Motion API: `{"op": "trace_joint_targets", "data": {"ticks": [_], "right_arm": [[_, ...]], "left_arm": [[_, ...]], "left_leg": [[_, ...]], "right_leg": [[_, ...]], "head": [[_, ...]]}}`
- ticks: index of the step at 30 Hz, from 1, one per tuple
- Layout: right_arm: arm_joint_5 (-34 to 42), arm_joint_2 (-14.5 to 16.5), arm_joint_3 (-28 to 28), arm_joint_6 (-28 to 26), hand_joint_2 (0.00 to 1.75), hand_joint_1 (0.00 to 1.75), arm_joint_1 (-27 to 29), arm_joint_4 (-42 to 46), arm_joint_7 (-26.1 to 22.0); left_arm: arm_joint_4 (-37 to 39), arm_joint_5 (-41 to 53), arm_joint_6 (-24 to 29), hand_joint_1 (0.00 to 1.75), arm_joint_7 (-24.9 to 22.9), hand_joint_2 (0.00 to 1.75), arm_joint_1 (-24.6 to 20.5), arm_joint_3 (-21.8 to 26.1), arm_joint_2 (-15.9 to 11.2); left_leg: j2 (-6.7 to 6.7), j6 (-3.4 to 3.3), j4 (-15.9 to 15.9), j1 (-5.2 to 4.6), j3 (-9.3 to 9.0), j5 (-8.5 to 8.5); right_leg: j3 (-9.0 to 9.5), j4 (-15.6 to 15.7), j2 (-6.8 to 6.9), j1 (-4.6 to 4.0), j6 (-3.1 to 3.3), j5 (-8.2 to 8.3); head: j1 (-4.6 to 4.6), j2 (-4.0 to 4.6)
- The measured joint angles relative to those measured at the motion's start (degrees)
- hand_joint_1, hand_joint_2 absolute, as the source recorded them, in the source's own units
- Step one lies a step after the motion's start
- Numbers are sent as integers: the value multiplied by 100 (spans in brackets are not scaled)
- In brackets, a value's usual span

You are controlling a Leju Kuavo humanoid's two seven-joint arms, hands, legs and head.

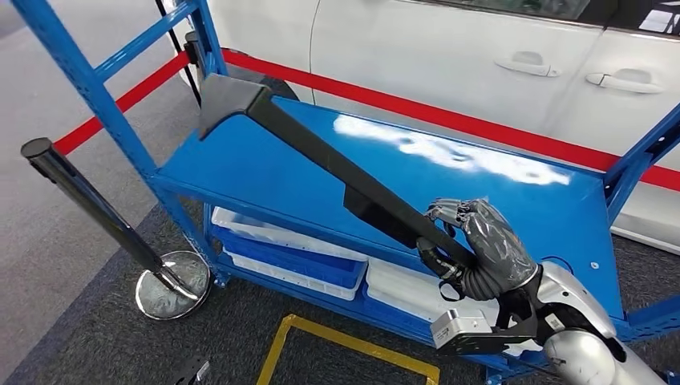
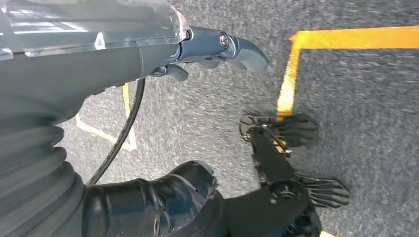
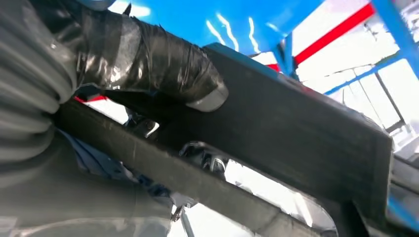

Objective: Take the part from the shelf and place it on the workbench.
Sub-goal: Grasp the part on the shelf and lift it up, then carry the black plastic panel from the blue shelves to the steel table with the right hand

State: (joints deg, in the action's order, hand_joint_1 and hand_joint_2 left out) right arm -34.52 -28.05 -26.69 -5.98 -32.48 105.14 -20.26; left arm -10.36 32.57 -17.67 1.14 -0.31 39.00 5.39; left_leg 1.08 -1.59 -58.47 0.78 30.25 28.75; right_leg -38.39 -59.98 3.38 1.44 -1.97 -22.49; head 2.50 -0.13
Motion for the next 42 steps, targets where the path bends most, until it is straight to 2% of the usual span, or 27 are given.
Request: {"op": "trace_joint_targets", "data": {"ticks": [2,4,5,7,8,10,11,13,15,16,19,20,21,22,24,25,27,28,30,31,33,35,36,37,39,40,42], "right_arm": [[1,-5,0,1,175,175,0,9,1],[1,-6,0,2,175,175,4,12,2],[1,-6,0,2,175,175,6,12,2],[0,-5,0,2,175,175,10,13,2],[-1,-5,0,2,175,175,7,14,2],[0,-9,1,1,175,175,-6,24,3],[2,-15,2,2,175,175,-13,31,4],[9,-27,4,12,175,175,-41,42,9],[34,-31,4,47,175,175,-75,41,16],[58,-31,3,69,175,175,-91,40,20],[127,-32,5,105,175,175,-125,38,33],[161,-32,7,120,175,175,-127,32,39],[212,-32,9,144,175,175,-126,24,46],[295,-33,18,179,175,175,-124,14,52],[470,-44,66,253,175,175,-123,-1,58],[551,-58,108,278,175,175,-124,-3,58],[653,-93,213,316,175,175,-130,-12,54],[688,-110,267,335,175,175,-135,-23,49],[716,-127,348,372,175,175,-146,-65,42],[719,-129,373,385,175,175,-147,-92,39],[717,-140,401,393,175,175,-144,-142,37],[715,-151,427,393,175,175,-142,-178,37],[710,-151,437,393,175,175,-141,-196,37],[699,-151,442,393,175,175,-140,-211,41],[638,-142,440,395,175,175,-153,-232,75],[573,-117,430,398,175,175,-186,-236,122],[351,41,356,407,175,175,-296,-240,310]], "left_arm": [[0,0,-1,0,0,175,1,4,7],[0,0,-2,0,-1,175,1,9,8],[0,0,-2,0,-1,175,2,10,8],[0,0,-2,0,-1,175,2,13,9],[0,0,-2,0,-1,175,1,13,10],[-1,0,-3,0,0,175,-6,15,37],[-2,0,-4,0,1,175,-11,17,52],[-4,0,-7,0,2,175,-6,24,71],[-4,0,-8,0,2,175,14,29,64],[-4,1,-10,0,3,175,17,31,64],[-4,2,-15,0,25,175,2,32,68],[-4,3,-13,0,37,175,-2,32,67],[-4,4,-11,0,47,175,-3,32,66],[-4,11,-10,0,56,175,0,33,65],[-5,29,-8,0,69,175,3,36,63],[-6,38,-8,0,76,175,-1,37,66],[-10,49,-9,0,92,175,-13,39,64],[-11,56,-11,0,99,175,-10,40,63],[-13,72,-15,0,107,175,15,41,60],[-13,79,-18,0,108,175,26,42,59],[-13,87,-22,0,108,175,28,45,57],[-13,87,-23,0,108,175,20,49,56],[-13,87,-21,0,107,175,21,49,56],[-13,87,-17,0,101,175,24,49,56],[-13,85,-9,0,75,175,31,51,55],[-13,72,-8,0,56,175,31,55,54],[-13,28,-35,0,18,175,27,90,15]], "left_leg": [[-57,-114,44,3,118,-159],[-128,-165,36,-29,282,-290],[-170,-176,26,-51,363,-347],[-270,-188,1,-105,522,-456],[-325,-190,-9,-131,589,-508],[-423,-176,-22,-155,689,-607],[-466,-154,-15,-148,714,-659],[-565,-87,27,-108,739,-769],[-600,-18,64,-108,778,-808],[-531,14,-9,-117,830,-693],[-229,134,-844,-44,1089,60],[-186,187,-1197,0,1154,204],[-160,236,-1454,39,1179,233],[-138,288,-1539,78,1111,124],[-44,391,-1139,146,701,-165],[60,445,-772,146,421,-179],[209,397,-258,109,114,-23],[214,323,-174,81,102,31],[128,146,-157,72,209,-35],[86,72,-156,67,261,-96],[7,-43,-141,53,397,-245],[-108,-99,-144,9,581,-401],[-177,-116,-147,-20,675,-475],[-247,-127,-151,-49,763,-546],[-392,-136,-155,-100,909,-680],[-458,-134,-155,-114,969,-748],[-569,-102,-132,-117,1047,-887]], "right_leg": [[-142,-391,-142,11,-27,-456],[-319,-1121,-271,-9,-19,-1010],[-352,-1414,-294,-23,-7,-1121],[-149,-1466,-321,-66,65,-982],[95,-1194,-359,-98,128,-830],[665,-370,-553,-159,291,-730],[860,-58,-633,-179,332,-742],[1001,218,-656,-215,348,-743],[983,339,-533,-182,365,-598],[959,411,-457,-150,389,-512],[790,469,-245,-103,397,-311],[709,444,-176,-92,370,-268],[629,410,-109,-76,344,-233],[532,357,-42,-52,311,-199],[329,208,83,4,241,-152],[228,122,143,15,198,-135],[125,4,243,-2,120,-106],[111,-12,290,-16,81,-80],[108,-14,331,2,-3,-41],[81,-54,242,25,-42,-123],[-55,-423,-71,32,-68,-607],[-214,-1122,-271,-16,-10,-1184],[-228,-1409,-304,-46,33,-1314],[-163,-1537,-318,-77,86,-1307],[239,-1211,-380,-153,225,-1034],[525,-822,-499,-192,326,-953],[953,-143,-726,-245,438,-911]], "head": [[-5,0],[-6,0],[-6,0],[-3,0],[-3,0],[11,0],[16,0],[23,0],[14,0],[27,0],[72,0],[73,0],[73,0],[73,0],[75,0],[89,0],[100,0],[102,0],[83,0],[81,0],[70,0],[64,0],[64,0],[64,0],[65,0],[67,0],[66,0]]}}
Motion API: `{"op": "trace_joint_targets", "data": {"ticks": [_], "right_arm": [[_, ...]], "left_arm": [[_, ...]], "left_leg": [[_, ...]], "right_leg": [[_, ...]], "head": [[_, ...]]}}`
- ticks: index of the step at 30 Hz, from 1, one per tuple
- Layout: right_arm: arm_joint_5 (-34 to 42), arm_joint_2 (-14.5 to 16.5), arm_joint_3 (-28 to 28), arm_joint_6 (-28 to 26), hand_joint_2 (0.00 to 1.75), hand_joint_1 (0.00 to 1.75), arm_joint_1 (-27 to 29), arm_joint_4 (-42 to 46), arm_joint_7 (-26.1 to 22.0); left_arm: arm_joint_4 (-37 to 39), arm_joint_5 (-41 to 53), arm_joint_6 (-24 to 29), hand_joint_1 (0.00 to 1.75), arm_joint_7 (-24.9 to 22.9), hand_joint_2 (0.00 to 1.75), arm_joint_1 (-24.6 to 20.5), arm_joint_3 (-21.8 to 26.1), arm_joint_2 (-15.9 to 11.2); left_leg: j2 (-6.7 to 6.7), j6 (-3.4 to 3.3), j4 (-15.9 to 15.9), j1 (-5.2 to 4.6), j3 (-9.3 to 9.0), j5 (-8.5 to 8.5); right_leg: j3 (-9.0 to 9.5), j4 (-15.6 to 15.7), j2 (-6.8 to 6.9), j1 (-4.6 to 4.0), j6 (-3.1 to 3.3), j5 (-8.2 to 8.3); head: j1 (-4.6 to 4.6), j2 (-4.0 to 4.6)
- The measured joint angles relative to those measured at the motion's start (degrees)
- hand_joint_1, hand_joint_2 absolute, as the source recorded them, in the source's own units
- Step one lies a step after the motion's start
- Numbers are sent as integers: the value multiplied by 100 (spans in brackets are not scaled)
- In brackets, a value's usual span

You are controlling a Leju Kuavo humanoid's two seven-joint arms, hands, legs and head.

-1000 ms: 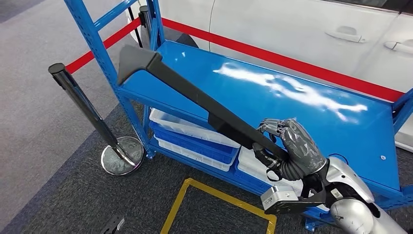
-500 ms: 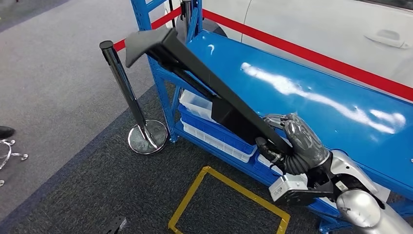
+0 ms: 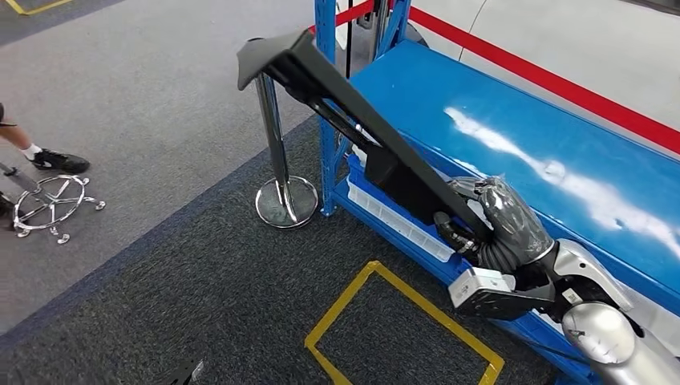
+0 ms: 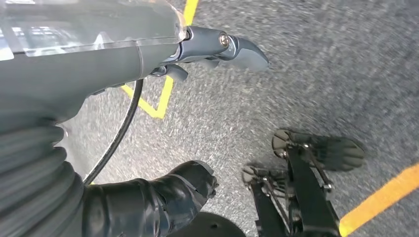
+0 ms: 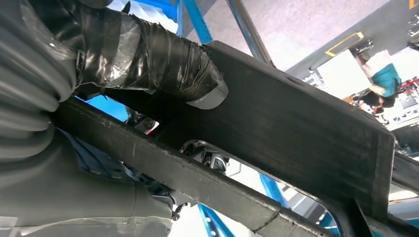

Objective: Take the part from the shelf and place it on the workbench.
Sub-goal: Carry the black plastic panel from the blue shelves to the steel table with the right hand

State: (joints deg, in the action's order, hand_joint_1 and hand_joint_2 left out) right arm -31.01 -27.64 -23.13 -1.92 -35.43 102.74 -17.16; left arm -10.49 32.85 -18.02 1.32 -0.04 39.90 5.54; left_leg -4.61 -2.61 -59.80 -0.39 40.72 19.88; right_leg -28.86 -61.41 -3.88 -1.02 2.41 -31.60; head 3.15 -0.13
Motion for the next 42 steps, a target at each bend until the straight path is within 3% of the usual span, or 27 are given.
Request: {"op": "trace_joint_targets", "data": {"ticks": [1,3,4,5,8,9,10,12,13,14,16,18,19,20,21,23,24,25,27,29,31,32,34,36,39,41,42], "right_arm": [[-128,124,-72,2,175,175,-83,-8,124],[-323,418,-281,-6,175,175,-261,-50,358],[-366,544,-383,-12,175,175,-340,-76,437],[-381,659,-474,-19,175,175,-408,-99,491],[-352,869,-632,-32,175,175,-578,-141,546],[-340,904,-668,-38,175,175,-622,-156,555],[-312,924,-699,-50,175,175,-652,-172,557],[-200,916,-732,-91,175,175,-671,-197,533],[-127,901,-737,-116,175,175,-677,-201,502],[-66,869,-736,-138,175,175,-689,-198,467],[26,789,-732,-167,175,175,-711,-195,403],[96,701,-730,-186,175,175,-703,-201,348],[133,658,-729,-193,175,175,-678,-210,315],[173,602,-724,-199,175,175,-633,-220,278],[214,536,-711,-202,175,175,-577,-230,241],[284,386,-653,-194,175,175,-478,-253,161],[308,320,-612,-185,175,175,-451,-267,127],[323,274,-574,-170,175,175,-435,-285,101],[339,212,-525,-130,175,175,-417,-321,70],[340,169,-500,-107,175,175,-402,-343,58],[340,134,-444,-103,175,175,-384,-351,41],[340,124,-412,-100,175,175,-375,-353,34],[339,111,-373,-93,175,175,-361,-357,30],[337,108,-363,-85,175,175,-350,-360,28],[325,104,-340,-74,175,175,-331,-363,26],[304,102,-334,-66,175,175,-305,-363,26],[292,100,-329,-60,175,175,-294,-363,26]], "left_arm": [[0,-25,-30,0,-15,175,2,28,-36],[0,-49,-92,0,-47,175,23,83,-137],[0,-48,-114,0,-65,175,29,96,-177],[0,-43,-125,0,-86,175,32,104,-212],[0,-12,-124,0,-114,175,16,117,-273],[0,1,-119,0,-106,175,15,125,-286],[0,14,-114,0,-95,175,16,131,-295],[0,51,-94,0,-73,175,21,137,-299],[0,67,-79,0,-65,175,16,137,-292],[-1,81,-66,0,-57,175,10,137,-288],[-2,99,-46,0,-34,175,-4,138,-270],[-2,120,-39,0,-7,175,15,138,-257],[-2,132,-41,0,5,175,33,138,-247],[-2,140,-41,0,17,175,48,138,-238],[-2,149,-40,0,27,175,57,137,-228],[-2,159,-33,0,38,175,52,137,-209],[-2,158,-29,0,38,175,50,137,-202],[-2,152,-25,0,39,175,48,137,-194],[-2,121,-10,0,60,175,49,146,-182],[-2,84,29,0,92,175,47,174,-167],[-2,71,61,0,101,175,35,197,-155],[-2,72,67,0,100,175,36,202,-152],[-2,73,71,0,100,175,56,208,-153],[-2,73,75,0,106,175,70,212,-144],[-2,84,120,0,144,175,50,213,-133],[-2,110,153,0,176,175,46,213,-133],[-2,125,160,0,194,175,47,213,-133]], "left_leg": [[-42,34,30,16,18,-71],[-134,115,134,30,40,-221],[-104,153,141,25,77,-195],[-20,186,68,16,129,-57],[337,310,-784,71,322,794],[387,361,-1136,111,355,927],[414,412,-1396,154,340,908],[471,507,-1395,237,57,605],[552,552,-1115,273,-222,554],[635,571,-715,270,-541,628],[741,491,-134,232,-924,865],[680,322,-12,186,-908,856],[648,254,10,179,-865,801],[614,186,19,174,-807,732],[581,129,30,172,-732,657],[486,56,32,154,-561,510],[423,36,29,136,-462,441],[361,24,27,117,-369,379],[233,18,22,85,-210,263],[121,37,19,68,-104,156],[21,76,28,67,-40,47],[-33,105,49,73,-21,-11],[-129,171,89,74,5,-94],[21,226,-105,57,110,82],[370,293,-1122,91,477,695],[432,313,-1468,109,508,778],[454,306,-1317,109,357,678]], "right_leg": [[80,176,-63,-20,22,-16],[46,278,30,-14,3,129],[10,338,100,11,11,217],[-45,389,186,43,24,316],[-270,435,444,72,33,546],[-360,424,532,76,13,609],[-458,404,624,84,-9,668],[-668,323,787,114,-77,766],[-762,263,861,124,-113,800],[-845,196,927,129,-150,825],[-923,123,1045,120,-227,879],[-943,134,1139,131,-306,971],[-965,121,1107,152,-350,963],[-1009,45,993,175,-380,847],[-1075,-132,832,189,-403,620],[-1240,-772,505,184,-399,-5],[-1293,-1109,435,168,-378,-205],[-1291,-1335,401,151,-351,-273],[-1013,-1226,365,113,-283,-37],[-478,-519,206,88,-208,187],[-120,85,25,79,-178,140],[-64,210,2,68,-175,97],[-57,298,135,74,-154,151],[-64,362,280,104,-92,238],[-125,378,488,89,-29,313],[-163,357,625,76,-30,326],[-174,344,691,72,-35,324]], "head": [[-12,0],[-42,0],[-42,0],[-28,0],[13,0],[16,0],[15,0],[16,0],[19,0],[25,0],[21,-1],[9,-1],[6,0],[9,0],[6,0],[2,0],[-1,0],[0,0],[2,0],[3,0],[4,0],[4,0],[4,0],[35,0],[71,0],[72,0],[72,0]]}}
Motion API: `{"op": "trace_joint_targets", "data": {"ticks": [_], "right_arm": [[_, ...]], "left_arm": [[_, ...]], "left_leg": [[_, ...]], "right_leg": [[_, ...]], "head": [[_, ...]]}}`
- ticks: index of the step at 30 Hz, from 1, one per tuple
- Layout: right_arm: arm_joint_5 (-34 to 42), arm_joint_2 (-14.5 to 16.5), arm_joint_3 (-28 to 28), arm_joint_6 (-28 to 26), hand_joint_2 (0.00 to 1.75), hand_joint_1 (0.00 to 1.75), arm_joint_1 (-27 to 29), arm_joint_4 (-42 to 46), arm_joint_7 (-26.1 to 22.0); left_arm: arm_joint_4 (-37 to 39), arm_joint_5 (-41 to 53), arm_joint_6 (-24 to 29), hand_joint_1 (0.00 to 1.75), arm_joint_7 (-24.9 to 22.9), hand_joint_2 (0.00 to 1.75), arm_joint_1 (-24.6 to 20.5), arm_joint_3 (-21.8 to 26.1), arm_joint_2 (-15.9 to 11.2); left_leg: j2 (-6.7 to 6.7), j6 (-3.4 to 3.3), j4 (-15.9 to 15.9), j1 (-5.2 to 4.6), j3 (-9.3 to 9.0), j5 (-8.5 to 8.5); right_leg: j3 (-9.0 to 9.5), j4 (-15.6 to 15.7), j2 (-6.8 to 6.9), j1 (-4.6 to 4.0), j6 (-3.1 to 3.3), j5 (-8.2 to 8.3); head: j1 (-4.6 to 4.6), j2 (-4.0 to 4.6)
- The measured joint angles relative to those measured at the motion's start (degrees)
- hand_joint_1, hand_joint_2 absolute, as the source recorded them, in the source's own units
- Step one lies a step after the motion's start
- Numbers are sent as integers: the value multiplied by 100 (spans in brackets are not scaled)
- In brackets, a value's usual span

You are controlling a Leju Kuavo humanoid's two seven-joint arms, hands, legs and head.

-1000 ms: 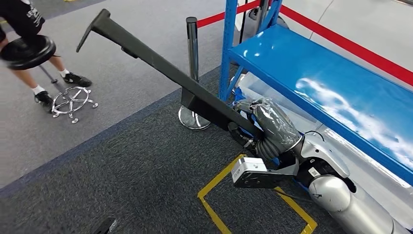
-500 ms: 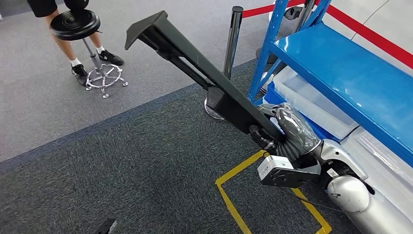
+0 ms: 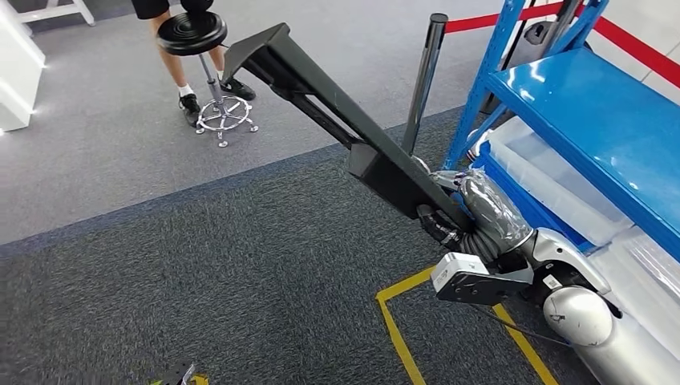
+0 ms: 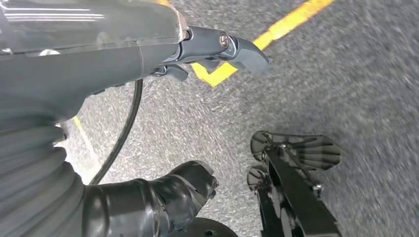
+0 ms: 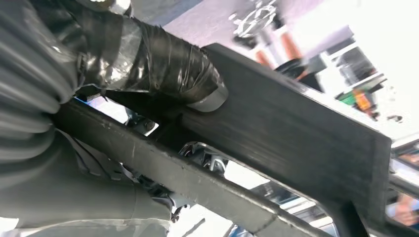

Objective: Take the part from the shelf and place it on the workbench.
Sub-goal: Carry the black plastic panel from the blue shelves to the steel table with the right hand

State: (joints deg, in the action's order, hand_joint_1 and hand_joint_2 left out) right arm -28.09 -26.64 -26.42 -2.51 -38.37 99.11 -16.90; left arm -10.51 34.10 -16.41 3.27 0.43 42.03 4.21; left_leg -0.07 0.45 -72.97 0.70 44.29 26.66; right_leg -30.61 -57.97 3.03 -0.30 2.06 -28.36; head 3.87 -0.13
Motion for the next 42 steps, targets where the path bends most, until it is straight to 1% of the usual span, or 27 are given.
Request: {"op": "trace_joint_targets", "data": {"ticks": [1,3,5,7,9,11,12,13,14,15,16,18,20,22,23,24,26,28,29,30,32,34,35,37,38,40,42], "right_arm": [[-10,-2,9,6,175,175,7,1,0],[-21,-9,48,13,175,175,11,3,0],[-30,-27,80,13,175,175,24,4,2],[-61,-42,88,13,175,175,49,21,8],[-155,-52,101,6,175,175,83,51,32],[-352,-55,113,-43,175,175,173,68,51],[-469,-43,104,-76,175,175,240,69,56],[-583,-21,79,-109,175,175,307,63,67],[-676,14,43,-133,175,175,359,55,82],[-744,52,3,-155,175,175,391,48,97],[-789,85,-31,-175,175,175,406,44,108],[-827,133,-71,-203,175,175,414,39,114],[-845,157,-86,-216,175,175,418,33,117],[-850,186,-103,-227,175,175,415,31,122],[-850,204,-113,-231,175,175,410,31,127],[-851,222,-122,-237,175,175,406,31,138],[-863,249,-140,-254,175,175,404,31,177],[-881,260,-158,-275,175,175,429,32,234],[-886,257,-165,-291,175,175,456,37,269],[-880,240,-169,-320,175,175,494,51,299],[-801,123,-137,-406,175,175,620,144,317],[-613,-106,17,-477,175,175,849,324,233],[-495,-237,157,-482,175,175,988,418,154],[-290,-483,483,-439,175,175,1242,557,-21],[-213,-588,642,-395,175,175,1333,605,-97],[-118,-748,902,-287,175,175,1450,668,-208],[-73,-851,1085,-174,175,175,1504,686,-261]], "left_arm": [[0,12,2,0,15,175,1,0,-2],[0,28,4,0,38,175,-4,0,-15],[0,56,19,0,59,175,-8,0,-27],[0,105,48,0,90,175,-1,0,-28],[0,156,97,0,118,175,2,-1,-27],[0,191,116,0,158,175,-3,-2,-39],[0,197,83,0,189,175,-5,-2,-54],[0,191,32,0,221,175,-3,-2,-74],[0,184,-27,0,253,175,1,-2,-98],[0,177,-75,0,277,175,2,-2,-121],[0,171,-102,0,293,175,2,-2,-144],[0,159,-122,0,311,175,-2,-2,-186],[0,149,-121,0,320,175,3,-2,-215],[0,143,-120,0,333,175,31,-2,-226],[1,141,-126,0,347,175,48,-2,-231],[1,139,-134,0,378,175,56,-2,-237],[1,138,-160,0,494,175,40,-2,-257],[1,136,-148,0,708,175,18,-2,-277],[1,138,-116,0,864,175,19,-2,-280],[1,157,-71,0,1054,175,23,-2,-283],[1,262,38,0,1472,175,26,-4,-286],[1,428,111,0,1849,175,13,-32,-281],[2,497,98,0,2018,175,16,-58,-278],[4,579,-26,0,2264,175,45,-119,-274],[8,594,-96,0,2323,175,64,-142,-274],[14,604,-219,0,2299,175,64,-168,-275],[17,569,-349,0,2156,175,32,-174,-276]], "left_leg": [[41,-23,325,-8,-235,-141],[228,-116,1040,-68,-711,-285],[330,-205,1357,-136,-871,-270],[242,-277,1462,-125,-871,-312],[144,-349,1593,-77,-910,-380],[41,-388,1658,-54,-919,-431],[-20,-395,1653,-51,-904,-442],[-88,-394,1639,-48,-886,-448],[-159,-387,1616,-40,-865,-453],[-230,-372,1582,-28,-842,-454],[-302,-350,1535,-12,-817,-448],[-444,-275,1418,12,-739,-432],[-576,-176,1357,25,-647,-455],[-686,-83,1372,49,-591,-508],[-635,-54,1349,56,-563,-494],[-509,-32,1241,57,-506,-416],[-171,-2,683,54,-258,-73],[-43,23,-32,59,28,261],[-30,25,-193,60,64,304],[-19,20,-135,60,-17,249],[85,-13,545,51,-454,-17],[237,-87,1169,-5,-817,-153],[264,-130,1297,-33,-873,-151],[164,-213,1333,-60,-863,-159],[113,-249,1358,-56,-864,-173],[36,-332,1411,-43,-876,-213],[-47,-390,1424,-52,-864,-238]], "right_leg": [[-6,-13,60,-6,-7,-5],[-21,-29,175,-27,-36,-16],[-29,-26,287,-41,-80,-12],[-21,-6,363,-44,-133,-12],[-80,-151,163,-27,-188,-146],[-353,-759,-167,21,-238,-484],[-540,-1153,-253,49,-261,-650],[-689,-1456,-284,78,-287,-737],[-751,-1567,-293,108,-312,-710],[-706,-1451,-301,140,-339,-574],[-558,-1132,-339,178,-368,-360],[-236,-442,-573,238,-417,-88],[-142,-199,-719,231,-411,-66],[-158,-191,-616,204,-342,-34],[-149,-170,-547,202,-293,-8],[-142,-143,-476,200,-239,21],[-148,-113,-321,171,-162,65],[-174,-116,-167,130,-140,76],[-180,-118,-89,117,-139,77],[-181,-121,-15,109,-140,76],[-168,-126,123,100,-158,66],[-158,-127,262,72,-203,46],[-151,-124,327,58,-230,39],[-132,-105,435,52,-292,38],[-128,-121,399,68,-329,15],[-246,-386,110,100,-375,-187],[-584,-1091,-210,109,-382,-566]], "head": [[1,0],[0,0],[0,0],[2,0],[-7,0],[-18,0],[-19,0],[-20,0],[-20,0],[-19,0],[-19,0],[-20,0],[-15,0],[-12,0],[-11,0],[2,0],[25,0],[33,0],[33,0],[33,0],[33,0],[31,0],[28,0],[23,0],[23,0],[20,0],[14,0]]}}
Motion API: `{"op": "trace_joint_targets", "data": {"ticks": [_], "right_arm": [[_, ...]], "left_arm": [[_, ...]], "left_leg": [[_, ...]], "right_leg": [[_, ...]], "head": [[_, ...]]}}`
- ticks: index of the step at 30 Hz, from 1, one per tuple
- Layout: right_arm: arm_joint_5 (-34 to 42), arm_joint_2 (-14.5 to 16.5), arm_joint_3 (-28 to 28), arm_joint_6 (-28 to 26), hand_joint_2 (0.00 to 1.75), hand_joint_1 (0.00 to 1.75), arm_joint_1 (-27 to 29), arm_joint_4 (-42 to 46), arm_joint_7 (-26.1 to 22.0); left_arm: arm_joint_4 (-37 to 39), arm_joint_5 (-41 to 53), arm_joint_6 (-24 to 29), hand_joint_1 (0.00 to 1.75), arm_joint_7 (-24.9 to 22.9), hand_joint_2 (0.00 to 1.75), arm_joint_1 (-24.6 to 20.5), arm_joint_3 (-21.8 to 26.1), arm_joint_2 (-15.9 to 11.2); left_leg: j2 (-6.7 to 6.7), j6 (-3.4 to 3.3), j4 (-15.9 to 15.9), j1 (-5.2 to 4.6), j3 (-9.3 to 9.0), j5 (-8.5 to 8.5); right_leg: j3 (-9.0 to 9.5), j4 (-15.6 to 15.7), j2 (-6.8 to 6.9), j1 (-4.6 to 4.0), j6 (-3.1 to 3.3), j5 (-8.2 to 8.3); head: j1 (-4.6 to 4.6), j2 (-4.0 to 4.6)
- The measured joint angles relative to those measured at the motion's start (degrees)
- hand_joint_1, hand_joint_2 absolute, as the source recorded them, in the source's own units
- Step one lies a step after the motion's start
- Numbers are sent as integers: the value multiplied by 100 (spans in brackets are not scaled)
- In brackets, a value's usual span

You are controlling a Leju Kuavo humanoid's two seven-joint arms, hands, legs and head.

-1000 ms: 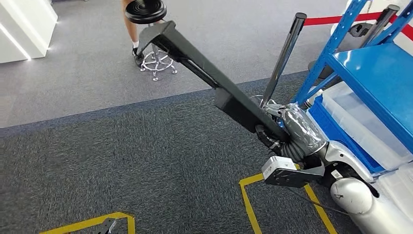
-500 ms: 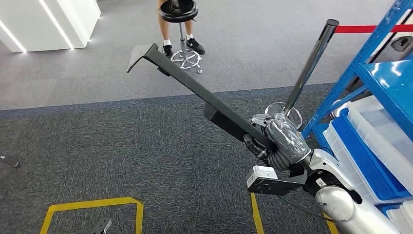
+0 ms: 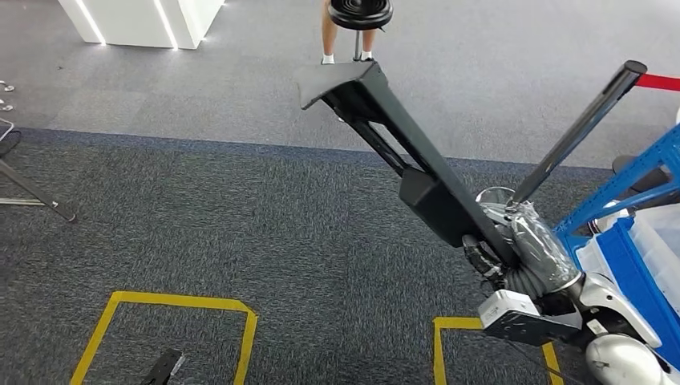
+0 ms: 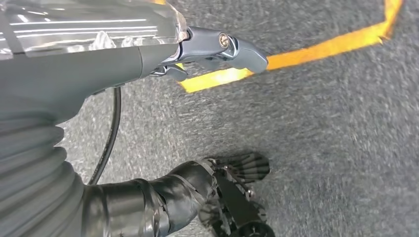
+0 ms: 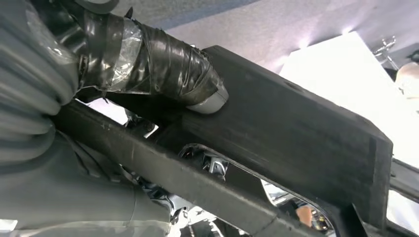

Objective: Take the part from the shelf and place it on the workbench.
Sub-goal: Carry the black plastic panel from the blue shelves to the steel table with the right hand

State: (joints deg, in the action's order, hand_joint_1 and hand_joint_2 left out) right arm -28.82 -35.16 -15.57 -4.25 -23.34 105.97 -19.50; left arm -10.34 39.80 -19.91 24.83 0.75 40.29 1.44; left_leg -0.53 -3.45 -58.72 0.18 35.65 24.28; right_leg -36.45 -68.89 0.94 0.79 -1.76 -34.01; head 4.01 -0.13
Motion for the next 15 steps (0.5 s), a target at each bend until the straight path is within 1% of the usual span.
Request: {"op": "trace_joint_targets", "data": {"ticks": [1,2,3,4,5,6,7,8,9,10,11,12,13,14,15], "right_arm": [[11,-33,60,44,175,175,10,-5,-9],[15,-51,95,78,175,175,13,-13,-13],[18,-64,114,99,175,175,13,-22,-19],[19,-76,125,112,175,175,8,-28,-25],[19,-92,133,118,175,175,-3,-33,-29],[19,-110,140,119,175,175,-19,-38,-33],[19,-131,151,118,175,175,-40,-43,-36],[19,-148,163,118,175,175,-57,-50,-38],[19,-161,173,118,175,175,-72,-57,-41],[19,-172,181,118,175,175,-88,-62,-42],[19,-175,185,119,175,175,-103,-67,-42],[19,-179,186,119,175,175,-117,-69,-42],[20,-180,188,118,175,175,-132,-70,-43],[20,-181,192,118,175,175,-141,-71,-43],[21,-182,195,118,175,175,-145,-72,-43]], "left_arm": [[1,-30,-71,0,-88,175,-16,1,0],[1,-59,-139,0,-172,175,-23,2,0],[1,-83,-195,0,-243,175,-27,4,0],[1,-104,-245,0,-301,175,-29,6,1],[1,-125,-296,0,-340,175,-29,10,1],[3,-146,-340,0,-361,175,-32,14,3],[4,-164,-382,0,-372,175,-39,17,4],[6,-176,-415,0,-374,175,-45,22,5],[8,-182,-431,0,-374,175,-44,26,7],[11,-184,-443,0,-374,175,-35,29,8],[15,-184,-450,0,-374,175,-18,31,9],[19,-184,-459,0,-373,175,-5,32,11],[22,-185,-465,0,-373,175,-5,32,13],[24,-186,-468,0,-372,175,-14,32,13],[24,-188,-470,0,-371,175,-29,32,14]], "left_leg": [[-54,-17,-1,-13,11,-8],[-114,-28,-2,-26,20,-15],[-180,-33,-6,-35,25,-22],[-249,-34,-14,-41,26,-28],[-320,-31,-27,-43,28,-32],[-390,-18,-48,-49,44,-38],[-461,2,-70,-47,73,-49],[-527,31,-84,-40,108,-65],[-595,67,-85,-29,143,-87],[-666,103,-77,-15,168,-110],[-665,130,-84,-10,187,-111],[-578,157,-139,-17,220,-70],[-433,183,-286,-22,291,29],[-250,206,-546,-17,411,183],[-113,236,-886,-5,570,359]], "right_leg": [[-184,-371,-60,-3,1,-143],[-299,-592,-82,-5,5,-182],[-312,-604,-92,-5,14,-106],[-212,-391,-110,-5,29,68],[-27,-9,-177,-4,50,294],[155,375,-300,-2,71,458],[293,685,-404,-2,85,566],[366,873,-479,-7,95,607],[375,925,-490,-16,98,589],[377,952,-425,-23,109,601],[392,984,-349,-17,131,621],[416,1021,-275,-9,161,643],[440,1061,-196,0,194,664],[458,1087,-116,3,219,677],[464,1092,-43,-8,236,677]], "head": [[-2,0],[-2,0],[-1,0],[0,0],[-1,0],[0,0],[1,0],[3,0],[3,0],[3,0],[4,0],[13,0],[22,0],[31,0],[38,0]]}}
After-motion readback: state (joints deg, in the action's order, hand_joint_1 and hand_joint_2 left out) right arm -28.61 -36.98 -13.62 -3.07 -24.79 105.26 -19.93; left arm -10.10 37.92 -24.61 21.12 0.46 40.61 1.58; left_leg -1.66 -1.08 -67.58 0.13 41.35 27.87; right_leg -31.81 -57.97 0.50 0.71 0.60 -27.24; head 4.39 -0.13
